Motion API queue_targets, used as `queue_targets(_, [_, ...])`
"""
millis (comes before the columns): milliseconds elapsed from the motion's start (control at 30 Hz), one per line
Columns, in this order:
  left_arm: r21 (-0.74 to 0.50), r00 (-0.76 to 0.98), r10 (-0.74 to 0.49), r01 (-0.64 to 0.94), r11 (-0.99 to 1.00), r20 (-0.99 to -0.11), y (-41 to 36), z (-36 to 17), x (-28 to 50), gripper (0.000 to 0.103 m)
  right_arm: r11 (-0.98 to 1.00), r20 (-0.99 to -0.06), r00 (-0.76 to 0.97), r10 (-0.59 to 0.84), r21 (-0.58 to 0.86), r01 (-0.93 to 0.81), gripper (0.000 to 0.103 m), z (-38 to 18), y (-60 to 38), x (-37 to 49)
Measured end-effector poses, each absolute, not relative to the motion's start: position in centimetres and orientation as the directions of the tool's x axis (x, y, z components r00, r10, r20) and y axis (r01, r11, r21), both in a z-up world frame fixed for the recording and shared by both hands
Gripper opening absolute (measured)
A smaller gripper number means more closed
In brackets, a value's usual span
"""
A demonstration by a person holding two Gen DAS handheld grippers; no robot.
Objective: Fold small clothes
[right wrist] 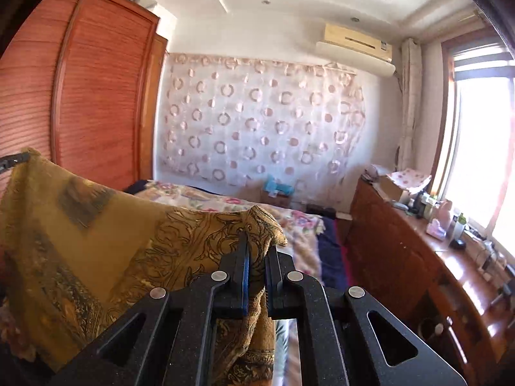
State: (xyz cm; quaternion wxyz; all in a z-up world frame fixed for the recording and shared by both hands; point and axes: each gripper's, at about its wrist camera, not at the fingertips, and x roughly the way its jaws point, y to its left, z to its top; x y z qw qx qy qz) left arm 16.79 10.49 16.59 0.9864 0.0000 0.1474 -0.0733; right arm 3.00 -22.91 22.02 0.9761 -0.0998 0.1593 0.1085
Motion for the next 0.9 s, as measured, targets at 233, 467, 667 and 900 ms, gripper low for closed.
queue_targets(233, [-0.040, 0.861, -0.129, 0.126, 0.991, -0.492, 11.0, 6.6, 25.3, 0.030, 0.973, -0.520, 0.854, 0.003, -0.195, -0.122, 0.051, 14.8, -15.5, 15.5])
queue_targets(467, [-0.073, 0.814, -0.198, 0.189, 0.979, -0.547, 10.8, 1.5, 22.1, 0.071, 0.969, -0.642, 0.765, 0.059, -0.149, -0.199, 0.051, 7.5, -15.0, 14.8])
queue_targets(667, [-0.103, 0.794, -0.212, 0.186, 0.977, -0.570, 10.1, -0.9, 19.1, 0.071, 0.964, -0.696, 0.710, 0.104, -0.106, -0.245, 0.051, 4.9, -17.2, 12.9])
queue_targets(900, [-0.093, 0.733, -0.234, 0.228, 0.969, -0.639, 8.5, -4.9, 17.2, 0.072, 0.961, -0.719, 0.670, 0.185, -0.011, -0.276, 0.051, 2.6, -20.0, 8.8])
